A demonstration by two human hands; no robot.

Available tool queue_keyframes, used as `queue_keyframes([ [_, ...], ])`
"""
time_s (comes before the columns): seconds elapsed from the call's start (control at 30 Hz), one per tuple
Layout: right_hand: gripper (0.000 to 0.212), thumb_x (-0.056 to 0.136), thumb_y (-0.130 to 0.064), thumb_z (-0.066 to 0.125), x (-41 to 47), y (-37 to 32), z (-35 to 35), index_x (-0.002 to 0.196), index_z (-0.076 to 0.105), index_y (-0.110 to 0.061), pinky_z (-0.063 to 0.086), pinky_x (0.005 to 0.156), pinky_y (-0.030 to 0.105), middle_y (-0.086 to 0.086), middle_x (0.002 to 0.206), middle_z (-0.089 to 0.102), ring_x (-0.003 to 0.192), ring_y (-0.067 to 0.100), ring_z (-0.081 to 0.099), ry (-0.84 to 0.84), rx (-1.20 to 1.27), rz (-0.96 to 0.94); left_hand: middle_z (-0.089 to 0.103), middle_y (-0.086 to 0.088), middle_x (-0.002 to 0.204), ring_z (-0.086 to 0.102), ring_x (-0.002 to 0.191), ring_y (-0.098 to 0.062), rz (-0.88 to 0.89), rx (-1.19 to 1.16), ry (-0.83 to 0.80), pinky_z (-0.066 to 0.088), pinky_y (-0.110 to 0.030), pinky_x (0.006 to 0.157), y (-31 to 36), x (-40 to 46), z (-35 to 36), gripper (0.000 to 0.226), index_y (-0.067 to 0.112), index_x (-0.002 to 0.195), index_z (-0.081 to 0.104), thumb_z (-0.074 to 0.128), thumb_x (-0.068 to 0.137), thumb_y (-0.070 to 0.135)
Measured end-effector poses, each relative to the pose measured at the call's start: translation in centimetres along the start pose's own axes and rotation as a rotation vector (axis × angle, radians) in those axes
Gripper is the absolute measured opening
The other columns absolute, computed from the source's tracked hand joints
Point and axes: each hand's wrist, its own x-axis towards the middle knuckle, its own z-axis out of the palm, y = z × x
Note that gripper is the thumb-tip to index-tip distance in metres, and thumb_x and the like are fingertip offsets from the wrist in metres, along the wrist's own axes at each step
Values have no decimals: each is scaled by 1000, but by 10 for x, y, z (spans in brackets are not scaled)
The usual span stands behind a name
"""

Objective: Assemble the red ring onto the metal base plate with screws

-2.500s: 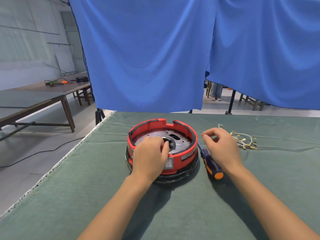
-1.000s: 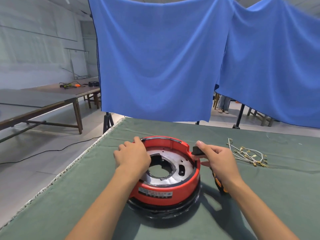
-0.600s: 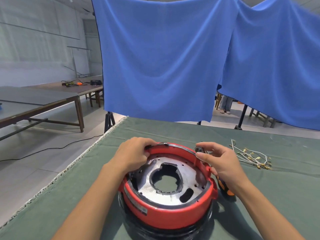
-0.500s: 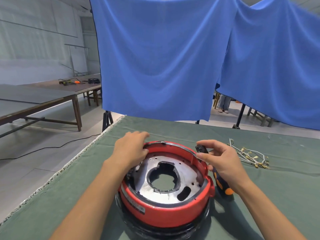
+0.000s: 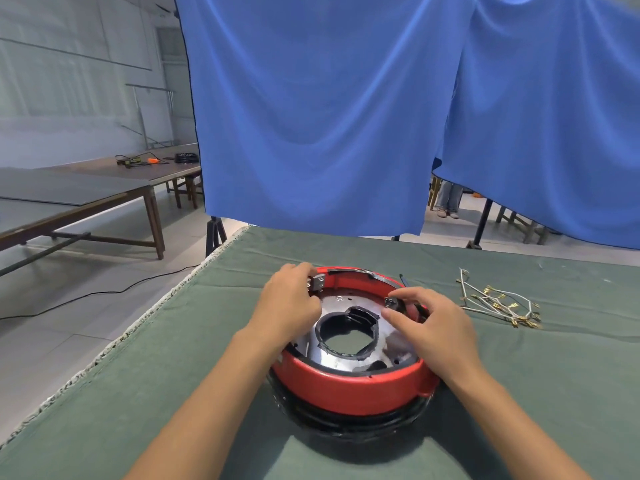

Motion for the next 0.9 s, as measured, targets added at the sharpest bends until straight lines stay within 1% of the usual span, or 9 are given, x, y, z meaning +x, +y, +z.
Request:
queue_keyframes([
  [0.07,21,74,-38,76,-1,-1,1,93,69,-36,46,76,28,-18,92,67,90,8,60,29,-46,1,50,-10,124,44,120,-31,-18,143,-39,38,-39,97,6,-4,-1,38,13,122,52,52,85,19],
  [0.17,21,73,-34,77,0,-2,3,91,67,-37,42,73,26,-15,95,64,88,7,58,66,-10,35,42,-17,135,37,125,-40,-134,509,-235,34,-57,99,25,-18,-2,45,13,130,46,46,91,36],
  [0.27,27,72,-30,79,2,-3,1,93,62,-37,39,72,26,-14,94,63,86,7,57,82,84,82,45,-14,138,35,128,-40,-98,479,-358,27,-70,99,46,-33,8,45,15,129,49,39,94,43],
  [0.4,31,71,-34,80,6,-4,-8,92,57,-29,39,65,27,-16,88,63,72,5,55,116,201,166,50,-14,133,32,130,-39,-92,481,-304,8,-79,97,55,-46,26,48,15,123,55,30,97,45],
  [0.53,16,79,-30,75,8,-12,-19,78,64,-18,38,51,22,-5,67,67,50,5,53,53,417,198,64,-8,112,49,116,-31,-59,377,-108,11,-71,103,45,-37,29,44,18,98,63,28,95,45],
  [0.63,23,88,-30,63,10,-22,-29,81,64,-8,34,35,18,12,68,68,37,9,43,-117,838,477,66,-2,84,59,91,-25,7,234,9,18,-57,108,24,-22,25,34,19,72,52,33,94,37],
  [0.77,32,88,-35,56,9,-26,-43,87,64,-4,45,36,17,15,80,73,44,12,59,-411,1022,756,62,2,67,54,75,-22,58,109,109,20,-46,110,4,-11,21,33,17,71,60,39,93,30],
  [0.83,30,87,-33,59,9,-27,-44,91,61,-3,50,40,18,20,93,73,52,15,67,-467,1054,786,64,1,69,57,76,-22,146,96,193,22,-41,111,5,-12,22,29,16,73,63,43,92,26],
  [0.9,30,84,-32,62,9,-28,-43,94,59,-4,51,39,19,22,96,72,51,15,68,-474,1065,790,68,-1,73,60,77,-24,239,44,258,33,-35,101,9,-14,23,25,14,76,66,48,91,24],
])
